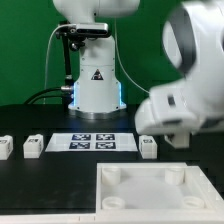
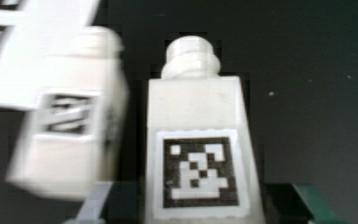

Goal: Assemble one leg

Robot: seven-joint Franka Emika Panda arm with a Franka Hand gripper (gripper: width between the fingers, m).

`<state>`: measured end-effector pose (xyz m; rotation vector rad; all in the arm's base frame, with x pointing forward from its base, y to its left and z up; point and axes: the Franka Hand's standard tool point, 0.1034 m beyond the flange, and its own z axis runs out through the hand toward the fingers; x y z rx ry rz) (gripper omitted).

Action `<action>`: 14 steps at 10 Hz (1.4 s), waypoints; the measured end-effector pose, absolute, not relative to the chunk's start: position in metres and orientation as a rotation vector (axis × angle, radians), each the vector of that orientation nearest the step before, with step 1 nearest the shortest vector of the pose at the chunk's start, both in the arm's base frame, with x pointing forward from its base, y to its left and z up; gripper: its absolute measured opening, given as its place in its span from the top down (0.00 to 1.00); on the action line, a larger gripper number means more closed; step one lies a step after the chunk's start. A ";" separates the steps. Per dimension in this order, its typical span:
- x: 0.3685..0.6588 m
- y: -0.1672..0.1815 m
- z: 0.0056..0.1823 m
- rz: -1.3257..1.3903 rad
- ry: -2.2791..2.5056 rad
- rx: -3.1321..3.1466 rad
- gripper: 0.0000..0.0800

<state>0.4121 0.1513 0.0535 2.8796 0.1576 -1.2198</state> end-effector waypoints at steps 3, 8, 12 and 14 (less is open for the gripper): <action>0.452 0.102 0.120 -1.016 0.175 3.002 0.63; 0.478 0.095 0.143 -0.305 0.097 3.190 0.63; 0.566 0.071 0.181 0.257 0.182 3.177 0.63; 0.579 0.071 0.184 0.622 0.172 3.130 0.63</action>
Offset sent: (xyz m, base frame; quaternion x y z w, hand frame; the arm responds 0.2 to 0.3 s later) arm 0.0299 -0.0439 0.0786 -0.0086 0.2612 0.0143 0.9651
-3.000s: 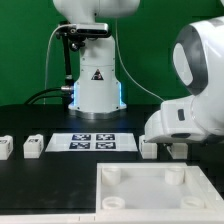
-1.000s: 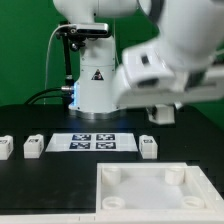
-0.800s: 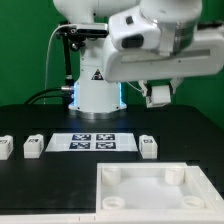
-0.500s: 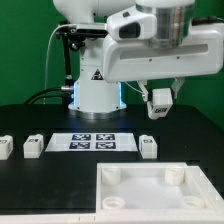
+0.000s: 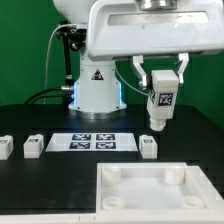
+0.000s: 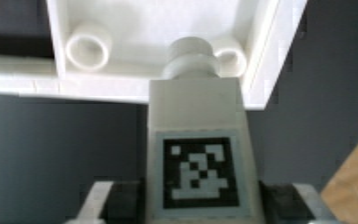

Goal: Assemble one leg

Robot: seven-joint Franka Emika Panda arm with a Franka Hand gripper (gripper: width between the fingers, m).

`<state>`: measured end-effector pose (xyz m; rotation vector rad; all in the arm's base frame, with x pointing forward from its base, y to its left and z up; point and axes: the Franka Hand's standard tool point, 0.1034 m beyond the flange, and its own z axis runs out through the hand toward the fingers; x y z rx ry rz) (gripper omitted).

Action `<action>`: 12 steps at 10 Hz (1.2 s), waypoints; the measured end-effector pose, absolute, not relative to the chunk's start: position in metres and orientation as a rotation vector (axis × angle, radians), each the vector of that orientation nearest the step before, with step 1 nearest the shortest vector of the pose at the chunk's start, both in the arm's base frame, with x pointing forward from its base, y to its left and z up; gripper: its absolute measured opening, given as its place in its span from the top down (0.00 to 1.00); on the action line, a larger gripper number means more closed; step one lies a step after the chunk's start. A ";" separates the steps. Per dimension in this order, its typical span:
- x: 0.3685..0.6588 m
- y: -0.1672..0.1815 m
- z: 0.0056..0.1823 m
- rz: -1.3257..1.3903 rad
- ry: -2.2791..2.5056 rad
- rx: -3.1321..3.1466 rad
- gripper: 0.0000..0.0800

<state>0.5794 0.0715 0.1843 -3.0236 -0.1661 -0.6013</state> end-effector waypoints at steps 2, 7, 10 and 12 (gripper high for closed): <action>0.575 0.068 0.182 -0.863 -0.146 -2.961 0.63; 0.604 0.083 0.154 -0.899 -0.161 -2.942 0.63; 0.623 0.083 0.126 -0.876 -0.135 -2.945 0.63; 0.631 0.090 0.114 -0.866 -0.134 -2.941 0.63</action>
Offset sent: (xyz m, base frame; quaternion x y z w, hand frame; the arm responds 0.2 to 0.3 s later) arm 0.0000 0.0000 0.0000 0.0000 0.0000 0.0000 1.0000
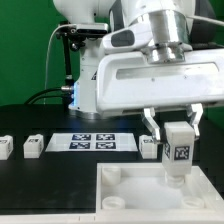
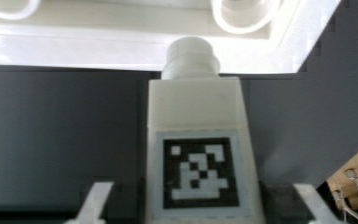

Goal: Assemble one leg

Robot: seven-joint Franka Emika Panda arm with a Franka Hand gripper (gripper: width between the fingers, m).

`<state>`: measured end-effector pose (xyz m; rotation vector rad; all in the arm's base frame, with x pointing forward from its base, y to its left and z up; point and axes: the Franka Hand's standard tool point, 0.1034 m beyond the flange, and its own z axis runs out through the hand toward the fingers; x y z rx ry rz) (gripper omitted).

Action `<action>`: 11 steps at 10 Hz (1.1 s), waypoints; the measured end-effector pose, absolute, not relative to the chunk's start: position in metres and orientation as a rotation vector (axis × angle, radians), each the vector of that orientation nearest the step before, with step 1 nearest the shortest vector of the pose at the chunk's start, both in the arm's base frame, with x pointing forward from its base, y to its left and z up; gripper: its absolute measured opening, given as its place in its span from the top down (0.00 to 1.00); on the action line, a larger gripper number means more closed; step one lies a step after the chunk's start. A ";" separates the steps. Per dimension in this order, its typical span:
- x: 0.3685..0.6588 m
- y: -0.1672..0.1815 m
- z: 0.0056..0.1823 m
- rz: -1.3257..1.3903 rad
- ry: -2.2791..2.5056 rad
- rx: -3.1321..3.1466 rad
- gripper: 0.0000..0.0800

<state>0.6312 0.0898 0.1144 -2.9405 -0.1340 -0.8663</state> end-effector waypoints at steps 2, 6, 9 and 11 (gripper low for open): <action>0.632 0.095 0.105 -0.849 -0.141 -2.940 0.63; 0.624 0.114 0.093 -0.827 -0.174 -2.929 0.63; 0.623 0.117 0.092 -0.823 -0.182 -2.930 0.63; 0.621 0.115 0.090 -0.821 -0.190 -2.933 0.63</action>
Offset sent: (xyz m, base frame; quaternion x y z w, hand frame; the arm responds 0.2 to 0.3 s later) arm -0.0066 0.0135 -0.0085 0.0170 0.0054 0.0160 0.9997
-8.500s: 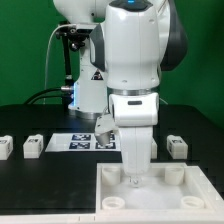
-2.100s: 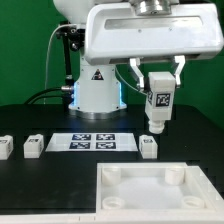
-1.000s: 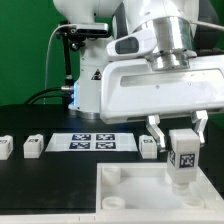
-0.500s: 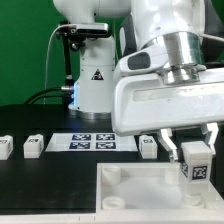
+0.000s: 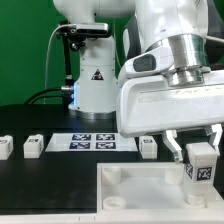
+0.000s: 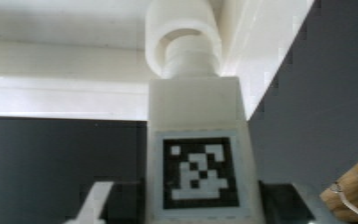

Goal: Assemble one leg

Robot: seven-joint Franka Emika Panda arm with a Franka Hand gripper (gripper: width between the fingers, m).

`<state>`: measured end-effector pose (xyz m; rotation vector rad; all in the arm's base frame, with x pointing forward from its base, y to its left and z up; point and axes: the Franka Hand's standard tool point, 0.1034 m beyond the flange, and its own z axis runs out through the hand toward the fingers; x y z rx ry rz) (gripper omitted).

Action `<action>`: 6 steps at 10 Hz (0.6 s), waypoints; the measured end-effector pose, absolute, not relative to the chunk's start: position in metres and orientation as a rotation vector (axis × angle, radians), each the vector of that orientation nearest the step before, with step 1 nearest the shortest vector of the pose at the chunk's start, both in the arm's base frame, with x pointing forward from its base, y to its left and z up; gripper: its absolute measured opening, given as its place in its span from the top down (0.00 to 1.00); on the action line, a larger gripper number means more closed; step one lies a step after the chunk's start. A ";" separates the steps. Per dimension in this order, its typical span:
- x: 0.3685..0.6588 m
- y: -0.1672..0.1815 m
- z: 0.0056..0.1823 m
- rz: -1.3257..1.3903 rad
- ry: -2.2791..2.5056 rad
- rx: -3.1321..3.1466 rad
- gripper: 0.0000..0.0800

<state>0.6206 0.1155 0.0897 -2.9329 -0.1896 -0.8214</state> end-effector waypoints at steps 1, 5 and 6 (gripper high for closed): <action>0.618 0.115 0.086 -0.835 -0.191 -2.931 0.63; 0.618 0.114 0.076 -0.911 -0.186 -2.911 0.63; 0.617 0.113 0.076 -0.898 -0.189 -2.916 0.63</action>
Offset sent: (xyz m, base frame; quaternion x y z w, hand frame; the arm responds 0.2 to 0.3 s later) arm 0.0000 0.0033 -0.0230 -0.0107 0.0288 0.0083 0.9995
